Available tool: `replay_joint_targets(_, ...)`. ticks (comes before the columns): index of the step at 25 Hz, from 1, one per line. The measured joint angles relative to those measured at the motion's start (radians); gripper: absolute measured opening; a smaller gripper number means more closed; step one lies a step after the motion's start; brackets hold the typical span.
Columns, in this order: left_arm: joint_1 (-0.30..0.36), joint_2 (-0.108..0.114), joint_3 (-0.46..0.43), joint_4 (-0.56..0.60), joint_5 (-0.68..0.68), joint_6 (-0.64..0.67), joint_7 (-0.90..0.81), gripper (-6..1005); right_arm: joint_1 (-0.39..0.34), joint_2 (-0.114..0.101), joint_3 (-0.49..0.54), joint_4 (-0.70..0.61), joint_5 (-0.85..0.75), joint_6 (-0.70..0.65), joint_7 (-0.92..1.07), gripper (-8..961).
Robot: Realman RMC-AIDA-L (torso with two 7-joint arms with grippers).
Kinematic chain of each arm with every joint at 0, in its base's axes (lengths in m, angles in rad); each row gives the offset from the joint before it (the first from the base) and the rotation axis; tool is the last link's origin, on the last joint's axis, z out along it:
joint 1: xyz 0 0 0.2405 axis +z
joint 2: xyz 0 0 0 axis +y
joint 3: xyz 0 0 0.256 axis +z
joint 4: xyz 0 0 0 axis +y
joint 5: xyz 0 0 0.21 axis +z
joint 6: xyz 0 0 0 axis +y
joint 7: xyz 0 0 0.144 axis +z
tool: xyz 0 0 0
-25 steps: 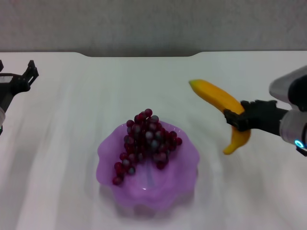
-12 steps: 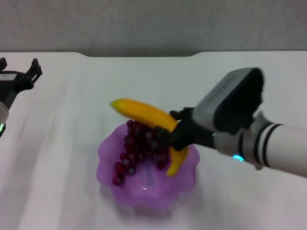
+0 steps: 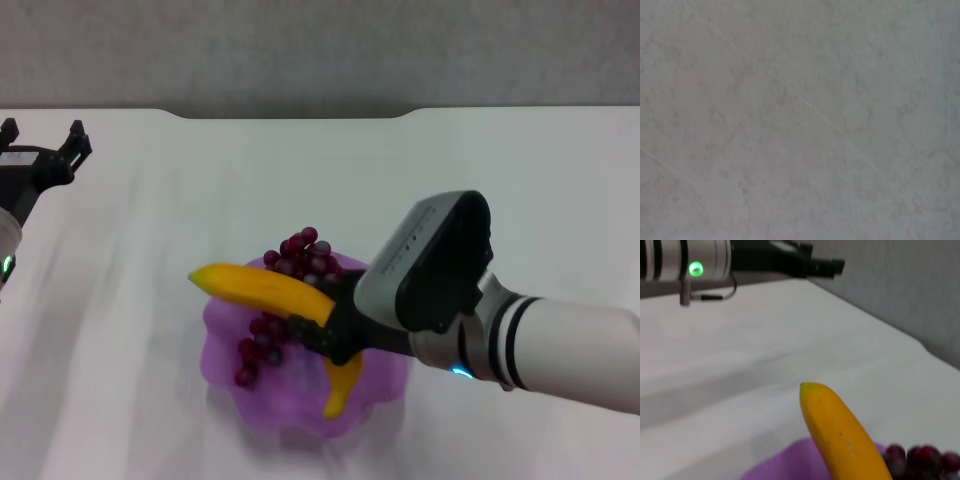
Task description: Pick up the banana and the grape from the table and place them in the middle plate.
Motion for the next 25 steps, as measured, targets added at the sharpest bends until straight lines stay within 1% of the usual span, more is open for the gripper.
replay_joint_targets(4,0.000,0.000,0.000,0.000,0.000,0.000,0.000,862,-0.001,0.001,0.008,0.050,0.005,0.000,0.018,597)
replay_joint_targets(9,-0.001,0.000,0.000,0.000,0.000,0.000,0.000,863,0.026,0.000,0.011,0.109,0.046,0.001,0.028,606)
replay_joint_targets(19,0.000,0.000,0.000,0.000,0.000,0.000,0.000,862,0.029,-0.001,0.010,0.103,0.047,-0.016,0.021,622)
replay_joint_targets(22,0.000,0.000,0.000,0.000,0.000,-0.001,0.000,863,0.028,-0.001,0.008,0.089,0.044,-0.021,0.020,737)
replay_joint_targets(25,0.003,0.000,0.000,0.000,0.000,-0.001,0.000,862,0.009,-0.002,0.008,0.066,0.037,-0.059,0.019,852)
